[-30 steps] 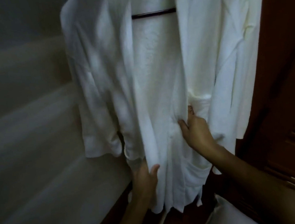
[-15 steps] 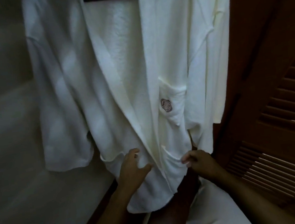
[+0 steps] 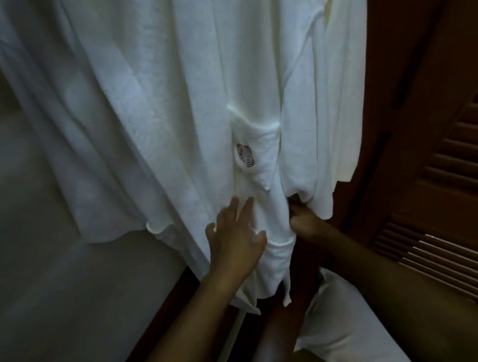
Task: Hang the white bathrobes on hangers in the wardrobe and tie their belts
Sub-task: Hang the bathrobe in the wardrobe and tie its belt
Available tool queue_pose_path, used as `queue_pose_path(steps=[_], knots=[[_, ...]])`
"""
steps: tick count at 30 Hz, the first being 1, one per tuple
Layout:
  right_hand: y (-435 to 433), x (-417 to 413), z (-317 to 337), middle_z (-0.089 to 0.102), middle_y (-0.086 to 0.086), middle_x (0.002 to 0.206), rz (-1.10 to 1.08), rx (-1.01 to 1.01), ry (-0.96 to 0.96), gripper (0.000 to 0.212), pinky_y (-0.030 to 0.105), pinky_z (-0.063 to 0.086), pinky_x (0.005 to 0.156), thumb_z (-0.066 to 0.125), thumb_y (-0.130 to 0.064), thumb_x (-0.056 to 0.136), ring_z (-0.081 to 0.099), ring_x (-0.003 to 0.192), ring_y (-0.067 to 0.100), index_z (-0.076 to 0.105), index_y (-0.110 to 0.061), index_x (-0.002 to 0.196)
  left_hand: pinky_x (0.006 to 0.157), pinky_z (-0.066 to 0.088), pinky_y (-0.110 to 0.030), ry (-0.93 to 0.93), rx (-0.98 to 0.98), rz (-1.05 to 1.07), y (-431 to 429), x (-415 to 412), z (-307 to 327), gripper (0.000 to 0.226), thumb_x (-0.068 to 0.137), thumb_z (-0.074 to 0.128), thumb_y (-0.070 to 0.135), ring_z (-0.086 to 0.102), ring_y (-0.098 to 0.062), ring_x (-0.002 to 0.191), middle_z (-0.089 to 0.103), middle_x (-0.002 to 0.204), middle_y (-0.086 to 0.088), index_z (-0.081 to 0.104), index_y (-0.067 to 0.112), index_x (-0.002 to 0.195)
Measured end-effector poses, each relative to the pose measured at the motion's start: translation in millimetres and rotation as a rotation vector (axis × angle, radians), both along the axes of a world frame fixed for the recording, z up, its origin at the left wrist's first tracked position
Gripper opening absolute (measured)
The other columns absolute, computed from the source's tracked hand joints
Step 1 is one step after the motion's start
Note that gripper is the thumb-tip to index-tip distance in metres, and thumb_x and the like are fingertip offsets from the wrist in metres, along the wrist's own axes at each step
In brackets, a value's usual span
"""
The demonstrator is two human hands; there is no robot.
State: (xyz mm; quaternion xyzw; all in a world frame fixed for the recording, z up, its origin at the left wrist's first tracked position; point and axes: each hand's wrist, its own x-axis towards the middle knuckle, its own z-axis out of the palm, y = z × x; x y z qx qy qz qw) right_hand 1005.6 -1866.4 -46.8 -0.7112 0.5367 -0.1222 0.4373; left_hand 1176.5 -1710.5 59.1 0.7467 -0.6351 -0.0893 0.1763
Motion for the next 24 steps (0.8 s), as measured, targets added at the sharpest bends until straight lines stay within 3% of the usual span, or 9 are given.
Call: queue_pose_path(steps=[4,6,10,13,14,18,20,22,24], knots=[[39.0,-16.4,23.6,0.064,0.011,0.11,0.215,-0.052,0.037,0.029,0.033,0.042,0.099,0.068,-0.013,0.097,0.06,0.107,0.023,0.064,0.01,0.113,0.118,0.021,-0.053,0.052,0.139,0.078,0.3,7.4,-12.4,0.087,0.092,0.052,0.066,0.015,-0.027,0.155,0.0,0.172,0.002,0.006,0.041,0.161],[54.4,-28.5,31.6,0.063,0.006,0.11,0.246,-0.011,-0.015,0.047,0.031,0.042,0.097,0.068,-0.037,0.096,0.057,0.105,0.013,0.067,0.006,0.115,0.119,0.017,-0.056,0.121,0.165,0.148,-1.6,6.7,-12.5,0.096,0.086,0.051,0.078,0.011,-0.029,0.156,-0.008,0.171,0.006,0.003,0.042,0.161],[53.4,-59.8,28.7,0.072,0.001,0.104,0.154,0.076,-0.148,0.027,0.037,0.051,0.09,0.083,-0.029,0.083,0.066,0.097,0.012,0.071,-0.014,0.102,0.121,0.022,-0.052,0.271,0.201,0.176,-4.1,-10.2,-5.4,0.121,0.069,0.063,0.087,0.009,-0.022,0.157,-0.005,0.171,0.009,0.001,0.039,0.161],[47.1,-70.7,45.7,0.073,0.017,0.107,0.062,0.182,-0.315,0.065,0.049,0.054,0.099,0.092,-0.048,0.061,0.069,0.104,0.028,0.073,-0.002,0.102,0.099,0.039,-0.021,0.548,0.063,0.123,1.4,-33.6,0.4,0.088,0.078,0.08,0.06,0.049,-0.007,0.131,0.051,0.147,0.008,0.042,0.027,0.15],[47.8,-71.3,54.9,0.072,0.023,0.102,0.058,0.206,-0.36,0.064,0.05,0.054,0.098,0.09,-0.045,0.064,0.07,0.099,0.033,0.071,0.005,0.099,0.091,0.041,-0.016,0.585,0.03,0.137,4.1,-38.5,-0.8,0.077,0.078,0.082,0.056,0.055,-0.002,0.117,0.059,0.133,0.011,0.051,0.026,0.142],[53.3,-74.3,78.5,0.074,0.022,0.102,0.041,0.245,-0.392,0.04,0.049,0.057,0.091,0.077,-0.031,0.088,0.072,0.094,0.037,0.07,0.005,0.104,0.082,0.058,-0.035,0.493,0.013,0.299,12.5,-46.4,-16.0,0.045,0.085,0.066,0.064,0.066,-0.008,0.087,0.07,0.097,0.011,0.064,0.023,0.105],[51.6,-77.7,83.6,0.074,0.016,0.085,0.07,0.179,-0.281,0.017,0.046,0.057,0.085,0.075,-0.016,0.089,0.072,0.082,0.032,0.068,-0.002,0.082,0.084,0.058,-0.042,0.543,0.01,0.377,10.1,-39.8,-18.1,0.035,0.091,0.06,0.053,0.068,-0.015,0.084,0.073,0.09,0.003,0.067,0.02,0.098],[47.2,-80.9,81.5,0.065,-0.001,0.069,0.157,0.036,-0.134,0.025,0.035,0.053,0.072,0.074,-0.013,0.086,0.065,0.07,0.018,0.057,-0.016,0.068,0.082,0.059,-0.044,0.623,-0.03,0.484,7.0,-30.8,-17.4,0.036,0.087,0.061,0.053,0.07,-0.021,0.077,0.073,0.078,-0.001,0.066,0.017,0.081],[49.4,-85.1,83.8,0.059,-0.01,0.076,0.22,-0.132,0.014,0.02,0.02,0.043,0.065,0.076,-0.021,0.084,0.057,0.071,0.006,0.057,-0.022,0.077,0.078,0.058,-0.04,0.642,-0.045,0.56,5.7,-24.8,-19.0,0.035,0.089,0.062,0.045,0.07,-0.018,0.066,0.07,0.063,-0.001,0.061,0.013,0.075]])
